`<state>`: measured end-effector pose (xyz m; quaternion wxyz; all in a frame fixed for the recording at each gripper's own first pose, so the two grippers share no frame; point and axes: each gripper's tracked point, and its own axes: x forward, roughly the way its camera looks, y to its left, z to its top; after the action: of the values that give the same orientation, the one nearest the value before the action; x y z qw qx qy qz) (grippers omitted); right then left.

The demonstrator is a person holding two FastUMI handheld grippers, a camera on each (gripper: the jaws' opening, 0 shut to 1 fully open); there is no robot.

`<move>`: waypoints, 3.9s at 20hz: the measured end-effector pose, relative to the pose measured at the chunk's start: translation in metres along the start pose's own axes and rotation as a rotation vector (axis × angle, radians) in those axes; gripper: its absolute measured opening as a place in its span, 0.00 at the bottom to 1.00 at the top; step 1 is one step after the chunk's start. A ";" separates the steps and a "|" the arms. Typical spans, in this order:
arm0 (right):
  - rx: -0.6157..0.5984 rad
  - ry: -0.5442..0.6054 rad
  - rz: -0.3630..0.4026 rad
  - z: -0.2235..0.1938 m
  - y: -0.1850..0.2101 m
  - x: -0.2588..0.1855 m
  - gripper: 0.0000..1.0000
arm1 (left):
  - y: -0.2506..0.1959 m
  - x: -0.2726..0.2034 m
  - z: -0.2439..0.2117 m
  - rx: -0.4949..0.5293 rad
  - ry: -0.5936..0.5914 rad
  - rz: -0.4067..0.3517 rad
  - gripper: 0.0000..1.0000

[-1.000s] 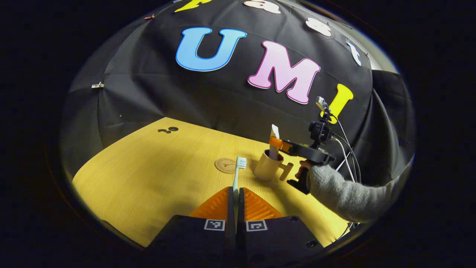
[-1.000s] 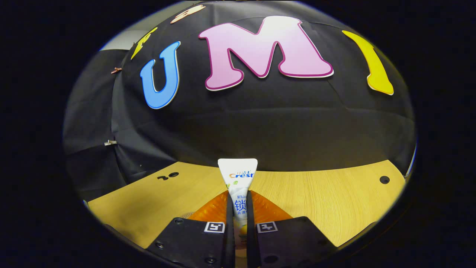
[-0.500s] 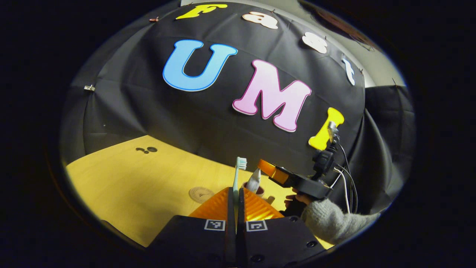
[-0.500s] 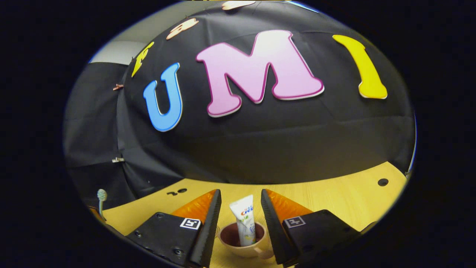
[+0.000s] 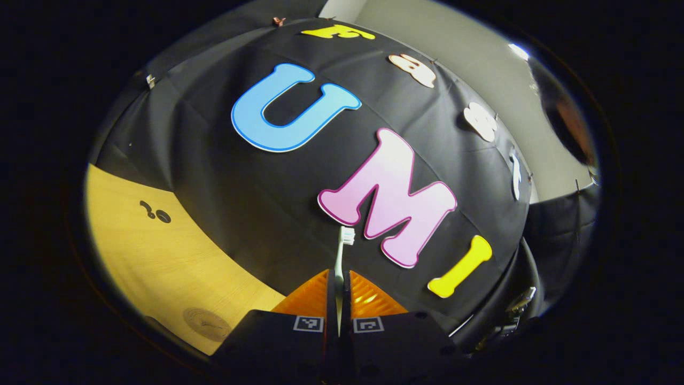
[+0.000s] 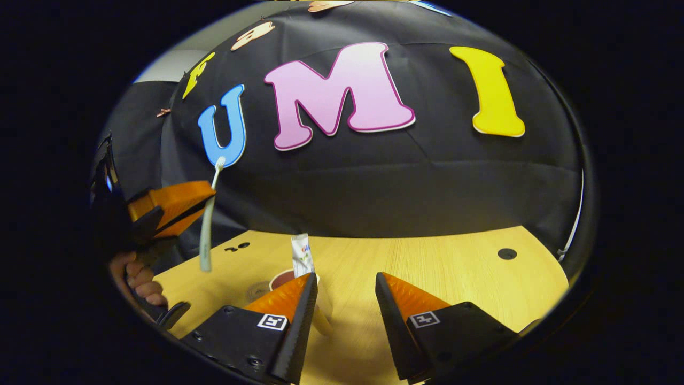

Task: Put the toothbrush and toothpaste on the desktop into the cup, then pick up the cup and place it on the coaster on the desktop.

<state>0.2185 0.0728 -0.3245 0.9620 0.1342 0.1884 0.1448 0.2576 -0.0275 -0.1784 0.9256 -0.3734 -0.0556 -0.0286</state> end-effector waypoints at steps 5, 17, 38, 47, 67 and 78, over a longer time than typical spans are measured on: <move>-0.045 0.068 0.027 -0.030 -0.006 -0.012 0.67 | 0.030 0.047 -0.070 0.065 0.017 0.072 0.06; -0.161 0.289 0.130 -0.051 -0.005 0.002 0.70 | 0.049 0.019 -0.132 0.293 0.116 0.060 0.10; -0.601 0.936 0.282 -0.129 0.042 0.070 0.75 | 0.118 -0.207 -0.048 0.359 0.400 0.183 0.81; -0.600 1.007 0.244 -0.139 0.042 0.077 0.33 | 0.151 -0.218 -0.018 0.301 0.385 0.222 0.81; -0.628 0.990 0.387 -0.150 0.171 0.147 0.27 | 0.205 -0.230 0.013 0.206 0.362 0.312 0.81; -0.610 0.981 0.372 -0.133 0.158 0.139 0.36 | 0.207 -0.234 0.011 0.202 0.368 0.323 0.80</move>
<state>0.2517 0.2915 -0.4391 0.7167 -0.1994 0.5332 0.4029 0.0444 0.1322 -0.3422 0.9453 -0.2715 0.1715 0.0575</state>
